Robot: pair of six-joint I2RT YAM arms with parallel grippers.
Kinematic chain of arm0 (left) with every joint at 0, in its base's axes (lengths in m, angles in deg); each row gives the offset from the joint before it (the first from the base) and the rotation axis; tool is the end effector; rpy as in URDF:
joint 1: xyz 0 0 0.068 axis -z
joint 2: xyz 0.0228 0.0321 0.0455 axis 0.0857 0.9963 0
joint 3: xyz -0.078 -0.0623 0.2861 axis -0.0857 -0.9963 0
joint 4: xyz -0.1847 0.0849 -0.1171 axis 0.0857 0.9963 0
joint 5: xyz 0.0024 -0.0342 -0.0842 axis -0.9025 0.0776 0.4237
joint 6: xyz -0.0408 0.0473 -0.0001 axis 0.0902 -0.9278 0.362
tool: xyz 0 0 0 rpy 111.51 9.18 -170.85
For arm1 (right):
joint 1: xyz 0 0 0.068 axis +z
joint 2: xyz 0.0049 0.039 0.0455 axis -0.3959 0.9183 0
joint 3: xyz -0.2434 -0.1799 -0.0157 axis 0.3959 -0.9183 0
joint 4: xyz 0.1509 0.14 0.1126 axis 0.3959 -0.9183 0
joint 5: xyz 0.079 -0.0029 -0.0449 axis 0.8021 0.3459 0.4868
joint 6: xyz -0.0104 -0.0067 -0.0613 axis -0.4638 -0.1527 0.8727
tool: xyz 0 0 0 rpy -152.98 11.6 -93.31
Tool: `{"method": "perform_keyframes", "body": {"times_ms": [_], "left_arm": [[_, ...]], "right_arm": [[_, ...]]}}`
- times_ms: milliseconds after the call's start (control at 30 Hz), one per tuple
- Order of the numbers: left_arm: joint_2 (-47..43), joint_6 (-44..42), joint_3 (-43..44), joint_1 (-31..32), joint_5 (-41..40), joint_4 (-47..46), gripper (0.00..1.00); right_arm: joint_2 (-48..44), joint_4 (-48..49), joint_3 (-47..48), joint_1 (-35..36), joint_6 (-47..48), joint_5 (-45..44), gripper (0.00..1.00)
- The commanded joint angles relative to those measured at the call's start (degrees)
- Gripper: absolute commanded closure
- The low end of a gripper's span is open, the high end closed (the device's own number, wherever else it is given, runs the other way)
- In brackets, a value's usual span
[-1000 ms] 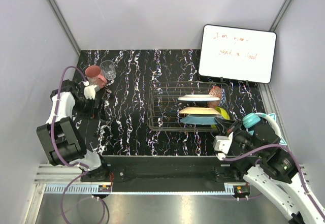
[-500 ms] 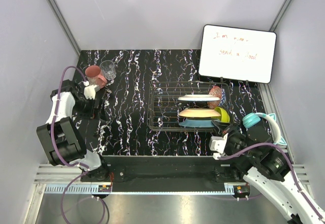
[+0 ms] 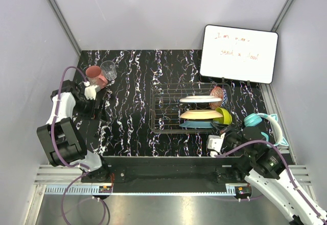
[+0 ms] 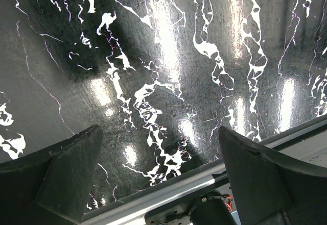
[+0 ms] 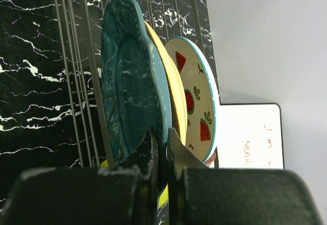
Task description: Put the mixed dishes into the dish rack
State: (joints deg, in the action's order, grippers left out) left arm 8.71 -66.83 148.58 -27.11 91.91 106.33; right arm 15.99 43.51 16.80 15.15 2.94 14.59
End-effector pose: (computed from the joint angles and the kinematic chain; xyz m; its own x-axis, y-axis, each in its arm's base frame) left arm 0.2214 0.0683 0.2578 -0.9345 0.1054 -0.3399 0.2124 0.9316 -0.2950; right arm 0.0253 0.0328 0.2606 0.5918 -0.6537 -0.4715 -0.5344 0.1197 -0.8367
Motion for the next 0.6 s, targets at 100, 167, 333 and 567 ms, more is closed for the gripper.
{"method": "perform_keyframes", "body": {"times_ms": [100, 167, 333, 567], "left_arm": [[-0.22, 0.05, 1.10, 0.13, 2.56, -0.15, 0.01], [-0.40, 0.40, 1.45, 0.13, 3.00, 0.03, 0.01], [-0.93, 1.02, 3.29, 0.14, 4.14, 0.64, 0.01], [-1.36, 4.52, 8.82, 1.71, 8.62, 3.10, 0.01]], "right_arm": [[2.16, 5.07, 1.08, -0.07, -4.22, -1.73, 0.89], [2.52, 4.98, 1.17, 0.02, -5.36, -2.08, 0.78], [2.69, 2.88, 2.57, -0.07, -6.94, -2.69, 0.50], [1.12, -0.64, 7.23, -0.07, -10.10, -3.13, 0.00]]}}
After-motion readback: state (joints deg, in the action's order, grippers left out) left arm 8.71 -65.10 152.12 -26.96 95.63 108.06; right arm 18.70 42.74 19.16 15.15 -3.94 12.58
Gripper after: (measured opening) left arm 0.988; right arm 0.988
